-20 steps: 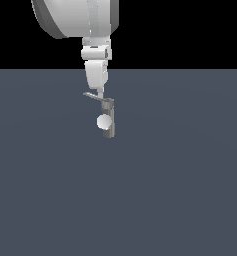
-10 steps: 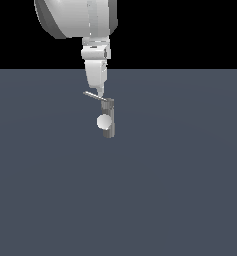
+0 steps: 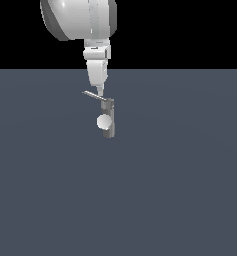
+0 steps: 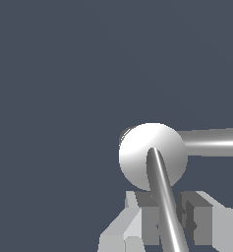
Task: Turn on the faucet by rotating a designated handle.
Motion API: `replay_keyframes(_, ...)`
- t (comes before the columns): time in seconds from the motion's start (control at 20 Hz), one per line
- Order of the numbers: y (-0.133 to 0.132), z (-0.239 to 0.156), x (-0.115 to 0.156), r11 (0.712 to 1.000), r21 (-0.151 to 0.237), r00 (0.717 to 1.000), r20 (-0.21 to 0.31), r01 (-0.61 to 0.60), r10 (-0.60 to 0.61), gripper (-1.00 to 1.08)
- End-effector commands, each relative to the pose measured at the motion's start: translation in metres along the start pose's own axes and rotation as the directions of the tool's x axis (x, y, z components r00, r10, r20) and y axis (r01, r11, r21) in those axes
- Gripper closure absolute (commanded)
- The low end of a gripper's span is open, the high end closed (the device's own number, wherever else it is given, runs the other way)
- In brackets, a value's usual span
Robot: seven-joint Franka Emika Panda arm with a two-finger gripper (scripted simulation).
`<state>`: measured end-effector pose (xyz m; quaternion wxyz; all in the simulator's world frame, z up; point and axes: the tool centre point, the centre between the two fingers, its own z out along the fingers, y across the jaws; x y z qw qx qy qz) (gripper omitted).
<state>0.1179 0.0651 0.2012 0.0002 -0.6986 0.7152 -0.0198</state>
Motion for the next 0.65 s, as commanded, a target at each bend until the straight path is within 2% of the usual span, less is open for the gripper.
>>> replay_keyframes(0.0, 0.004, 0.013, -0.040, 0.999, -0.020, 0.999, 0.019, 0.051, -0.051, 1.08)
replay_keyframes(0.6, -0.016, 0.018, -0.063, 0.997, -0.026, 0.997, 0.029, 0.078, -0.077, 1.08)
